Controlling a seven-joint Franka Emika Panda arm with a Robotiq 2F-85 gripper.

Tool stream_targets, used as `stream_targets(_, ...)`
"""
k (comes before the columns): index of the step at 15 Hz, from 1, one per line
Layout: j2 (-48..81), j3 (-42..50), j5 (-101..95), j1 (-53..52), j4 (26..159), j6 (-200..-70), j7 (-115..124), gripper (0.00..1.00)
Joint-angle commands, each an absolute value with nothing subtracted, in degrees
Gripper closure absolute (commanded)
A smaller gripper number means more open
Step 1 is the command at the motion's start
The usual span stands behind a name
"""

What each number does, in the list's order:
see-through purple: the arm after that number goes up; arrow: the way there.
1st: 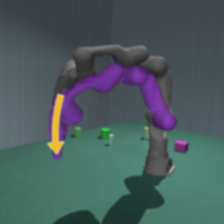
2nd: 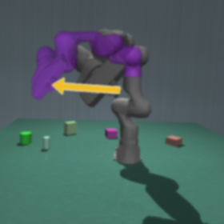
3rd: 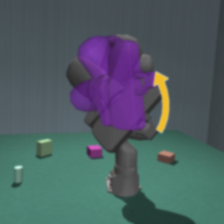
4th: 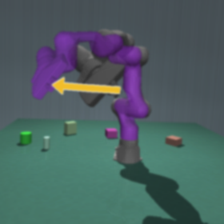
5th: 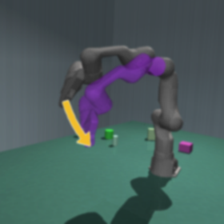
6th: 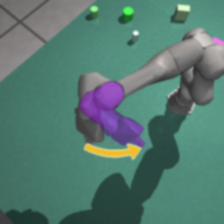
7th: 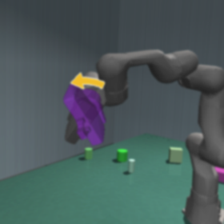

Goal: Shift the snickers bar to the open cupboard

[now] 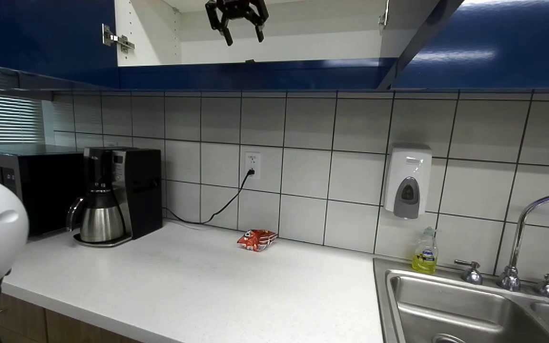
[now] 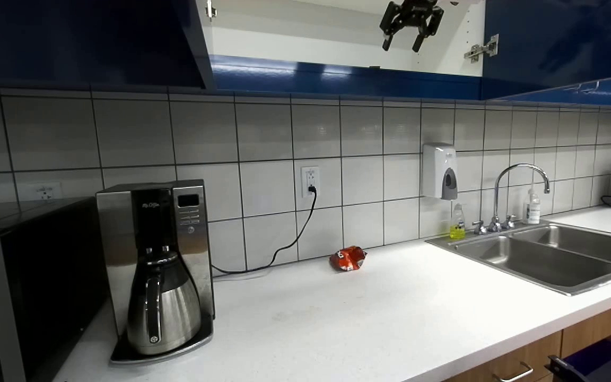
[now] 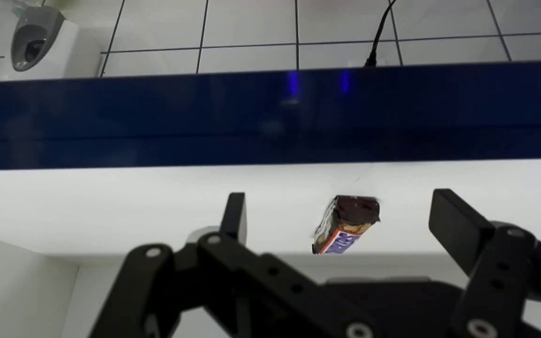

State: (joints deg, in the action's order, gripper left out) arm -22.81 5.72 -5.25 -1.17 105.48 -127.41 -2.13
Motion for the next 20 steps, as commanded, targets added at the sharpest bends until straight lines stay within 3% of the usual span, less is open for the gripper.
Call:
stream_targets(1,-31.0,5.4,-3.4,-0.4,114.3,-125.6,-5.4,0.00)
stream_targets(11,-39.8,4.8,-4.8,-0.2,126.4,-111.0,-6.5,0.00)
stream_targets(20,-39.1,3.5,-6.1,-0.3,139.6,-112.4,-6.7,0.00)
